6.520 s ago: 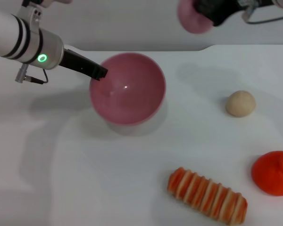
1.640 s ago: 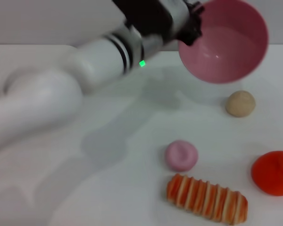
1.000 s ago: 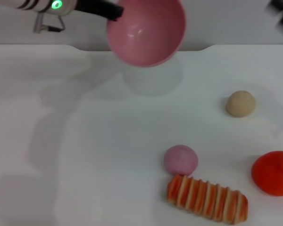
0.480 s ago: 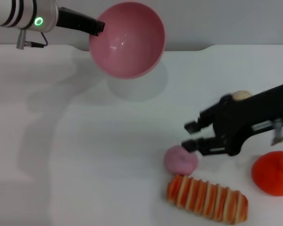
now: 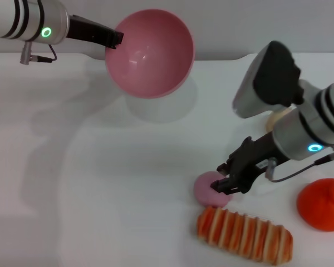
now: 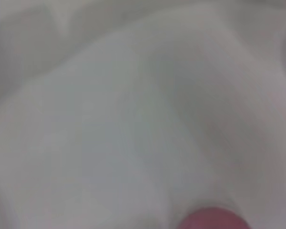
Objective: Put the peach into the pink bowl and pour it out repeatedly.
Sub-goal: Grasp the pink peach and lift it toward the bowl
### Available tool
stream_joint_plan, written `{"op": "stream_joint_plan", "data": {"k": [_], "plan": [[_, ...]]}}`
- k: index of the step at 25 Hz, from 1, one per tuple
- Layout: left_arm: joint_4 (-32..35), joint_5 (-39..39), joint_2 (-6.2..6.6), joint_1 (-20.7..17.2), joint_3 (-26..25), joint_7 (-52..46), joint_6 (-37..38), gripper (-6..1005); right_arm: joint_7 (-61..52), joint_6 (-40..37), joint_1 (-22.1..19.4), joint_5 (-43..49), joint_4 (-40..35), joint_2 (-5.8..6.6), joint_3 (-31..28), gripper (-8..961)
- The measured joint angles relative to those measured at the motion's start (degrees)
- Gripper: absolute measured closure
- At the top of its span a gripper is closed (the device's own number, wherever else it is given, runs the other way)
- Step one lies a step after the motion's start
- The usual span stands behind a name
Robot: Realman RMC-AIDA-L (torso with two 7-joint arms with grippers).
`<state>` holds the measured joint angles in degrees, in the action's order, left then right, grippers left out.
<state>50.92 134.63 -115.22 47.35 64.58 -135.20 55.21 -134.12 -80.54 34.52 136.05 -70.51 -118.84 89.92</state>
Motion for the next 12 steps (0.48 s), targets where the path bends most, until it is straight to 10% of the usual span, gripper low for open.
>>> {"op": "stream_joint_plan", "data": {"k": [12], "plan": [[-0.05,0.03,-0.43,-0.13,0.75,0.38,-0.09,957,-0.11,5.15,3.71,-0.13,9.16,-0.15,2.66,577]]}}
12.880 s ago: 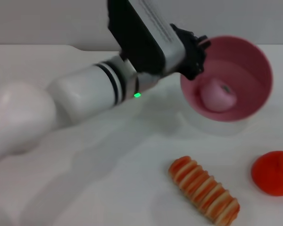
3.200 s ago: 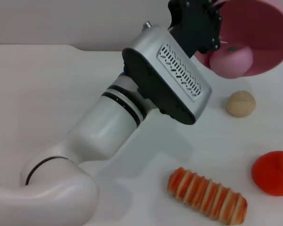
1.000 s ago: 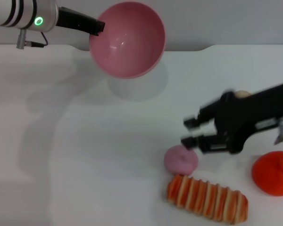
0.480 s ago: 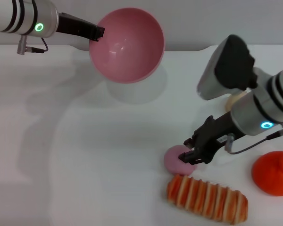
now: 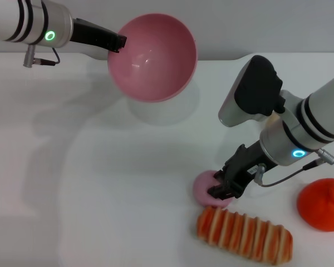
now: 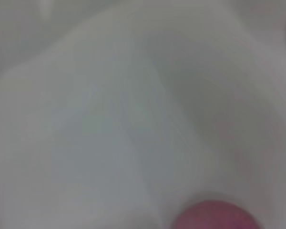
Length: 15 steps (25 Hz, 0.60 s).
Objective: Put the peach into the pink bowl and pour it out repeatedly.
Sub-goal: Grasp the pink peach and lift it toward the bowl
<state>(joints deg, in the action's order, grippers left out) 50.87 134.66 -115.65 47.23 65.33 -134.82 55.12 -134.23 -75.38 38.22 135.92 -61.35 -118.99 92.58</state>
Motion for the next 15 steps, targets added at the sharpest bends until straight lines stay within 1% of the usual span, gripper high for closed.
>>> {"op": "stream_joint_plan", "data": {"k": [3,9,15], "plan": [[-0.01,0.00,-0.07,-0.04,0.00,0.19,-0.12,957,-0.01,0.34,0.48,-0.02,0.52,-0.01,0.32,576],[-0.15,-0.01,-0.20,-0.11,0.01,0.31,-0.59,957,-0.01,1.21,0.43,0.24,0.30,-0.01,1.05,740],[-0.16,-0.01,-0.21,-0.12,0.00,0.34,-0.69,957,-0.02,0.92,0.52,0.31,0.12,-0.01,1.15,848]]}}
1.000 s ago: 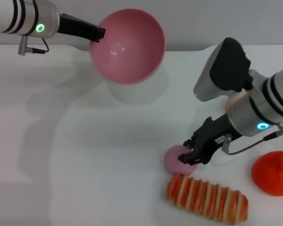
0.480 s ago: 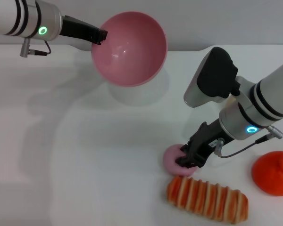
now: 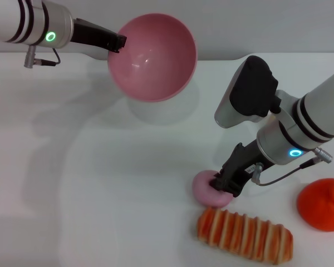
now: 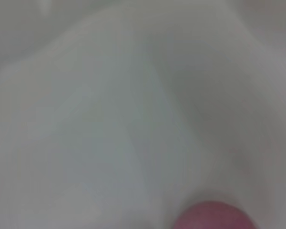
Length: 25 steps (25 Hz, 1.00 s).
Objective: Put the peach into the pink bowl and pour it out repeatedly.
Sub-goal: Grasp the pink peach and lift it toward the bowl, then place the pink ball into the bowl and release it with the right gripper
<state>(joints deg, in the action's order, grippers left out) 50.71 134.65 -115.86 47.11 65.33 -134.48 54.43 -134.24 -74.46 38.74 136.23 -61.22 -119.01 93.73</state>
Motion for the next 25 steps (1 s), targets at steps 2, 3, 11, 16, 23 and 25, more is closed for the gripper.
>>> {"op": "stream_joint_plan", "data": {"k": [2,3,11,16,23,25], "plan": [[0.00,0.00,0.00,0.00,-0.01,0.00,-0.02,957,-0.02,-0.39,-0.09,0.00,-0.47,0.00,0.00,884],[0.00,-0.01,0.01,0.00,-0.02,0.01,-0.04,957,-0.05,-0.86,-0.28,0.00,-1.33,0.00,-0.02,902],[0.00,-0.01,0.02,-0.06,-0.03,0.11,-0.03,957,-1.34,-7.49,-5.32,0.06,-23.39,0.30,-3.75,930],[0.00,0.00,-0.57,-0.56,0.03,0.59,0.54,957,-1.36,-11.43,-6.36,-0.18,-37.64,0.09,-8.14,930],[0.00,0.00,-1.38,-0.92,1.26,0.62,1.04,957,-1.14,-8.65,-5.94,-0.61,-45.56,0.00,-10.94,929],[0.01,-0.14,-1.71,-0.96,3.69,0.12,2.26,957,-0.53,-6.43,-5.67,-0.61,-43.78,0.00,-10.47,929]]}}
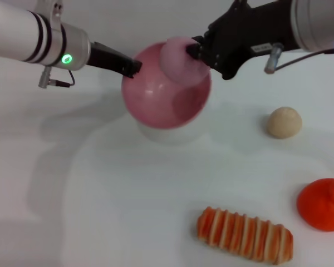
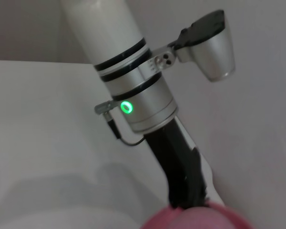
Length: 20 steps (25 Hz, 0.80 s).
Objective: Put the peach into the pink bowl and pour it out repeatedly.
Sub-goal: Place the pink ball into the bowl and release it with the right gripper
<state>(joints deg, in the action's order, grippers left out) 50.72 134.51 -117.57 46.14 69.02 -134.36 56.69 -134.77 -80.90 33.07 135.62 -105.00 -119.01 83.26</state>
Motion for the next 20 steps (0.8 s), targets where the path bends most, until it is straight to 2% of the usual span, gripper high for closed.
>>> {"op": "stream_joint_plan", "data": {"k": [7,15,17,20], "plan": [[0.30,-0.28,-0.25,0.50,1.71,-0.87,1.67,957,3.33,6.32,0.43,-0.12,9.15,0.12,1.50,930],[0.39,-0.38,-0.37,0.94,2.33,-1.12,1.85,957,4.04,10.18,0.44,-0.13,12.70,0.14,1.84,929],[0.39,-0.36,-0.39,1.02,3.26,-1.60,1.74,957,4.13,10.24,0.32,-0.12,12.70,0.13,1.84,775],[0.40,-0.39,-0.39,1.06,3.51,-1.78,1.56,957,4.27,10.26,0.23,-0.13,12.69,0.11,1.66,658]]}}
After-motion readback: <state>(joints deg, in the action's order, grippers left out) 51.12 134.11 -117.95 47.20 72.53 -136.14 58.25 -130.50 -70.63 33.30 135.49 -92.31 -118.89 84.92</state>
